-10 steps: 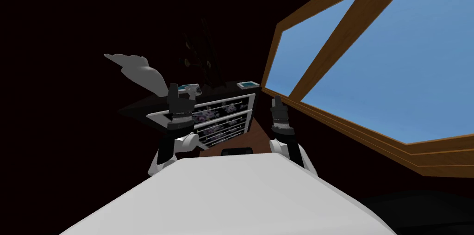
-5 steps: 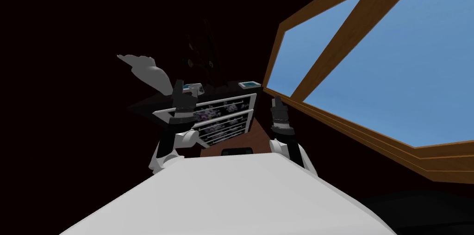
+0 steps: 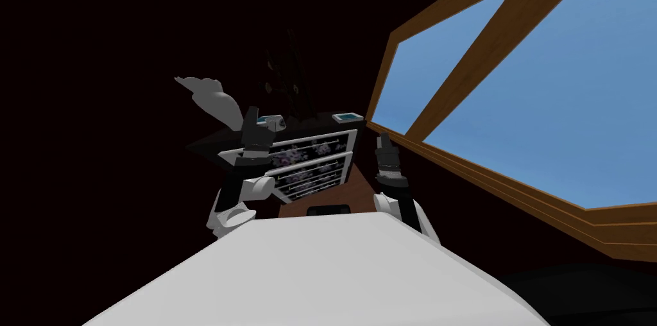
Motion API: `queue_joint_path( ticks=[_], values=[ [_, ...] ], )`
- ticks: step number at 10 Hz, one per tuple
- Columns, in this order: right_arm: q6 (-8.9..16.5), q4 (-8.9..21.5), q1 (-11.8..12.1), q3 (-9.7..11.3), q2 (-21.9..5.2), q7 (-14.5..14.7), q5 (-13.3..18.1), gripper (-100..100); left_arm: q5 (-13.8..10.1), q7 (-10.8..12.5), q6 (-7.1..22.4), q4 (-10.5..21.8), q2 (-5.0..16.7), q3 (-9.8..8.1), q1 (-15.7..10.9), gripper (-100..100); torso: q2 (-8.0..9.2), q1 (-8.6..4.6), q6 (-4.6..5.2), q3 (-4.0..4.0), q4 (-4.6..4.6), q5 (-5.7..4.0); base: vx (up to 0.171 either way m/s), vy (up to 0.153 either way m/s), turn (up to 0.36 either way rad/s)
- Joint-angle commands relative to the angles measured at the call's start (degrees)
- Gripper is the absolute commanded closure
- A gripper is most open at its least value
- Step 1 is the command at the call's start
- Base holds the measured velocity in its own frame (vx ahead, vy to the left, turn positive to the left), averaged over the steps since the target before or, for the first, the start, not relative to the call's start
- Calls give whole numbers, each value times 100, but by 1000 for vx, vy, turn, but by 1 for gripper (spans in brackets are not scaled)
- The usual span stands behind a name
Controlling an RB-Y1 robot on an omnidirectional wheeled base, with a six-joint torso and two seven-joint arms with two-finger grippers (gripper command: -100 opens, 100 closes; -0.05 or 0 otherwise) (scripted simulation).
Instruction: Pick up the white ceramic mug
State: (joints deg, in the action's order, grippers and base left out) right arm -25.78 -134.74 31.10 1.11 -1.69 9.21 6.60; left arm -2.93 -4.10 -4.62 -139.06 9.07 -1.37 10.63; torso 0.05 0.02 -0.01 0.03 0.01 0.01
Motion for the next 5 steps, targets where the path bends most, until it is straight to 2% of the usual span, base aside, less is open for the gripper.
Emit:
queue_joint_path(
  ticks=[1, 2, 4, 5],
  values=[
    [0, 0, 0, 0, 0, 0, 0, 0, 12, 13, 286, -24, 30, -34, -95, -100, 0, 0, 0, 0, 0, 0, -18, 3, 47],
    [0, 0, 0, 0, 0, 0, 0, 0, 56, 23, 449, -63, 63, -81, -330, -100, 1, -1, 1, 1, 0, 0, -28, 7, 108],
    [0, 0, 0, 0, 0, 0, 0, 0, 56, 23, 736, -63, 63, -81, -330, -100, 3, -2, 2, 2, 1, 0, -17, 3, 13],
    [0, 0, 0, 0, 0, 0, 0, 0, 98, 35, 908, -101, 90, -129, -572, -100, 0, -3, 1, 0, 0, 0, -16, 6, 103]
  ],
)
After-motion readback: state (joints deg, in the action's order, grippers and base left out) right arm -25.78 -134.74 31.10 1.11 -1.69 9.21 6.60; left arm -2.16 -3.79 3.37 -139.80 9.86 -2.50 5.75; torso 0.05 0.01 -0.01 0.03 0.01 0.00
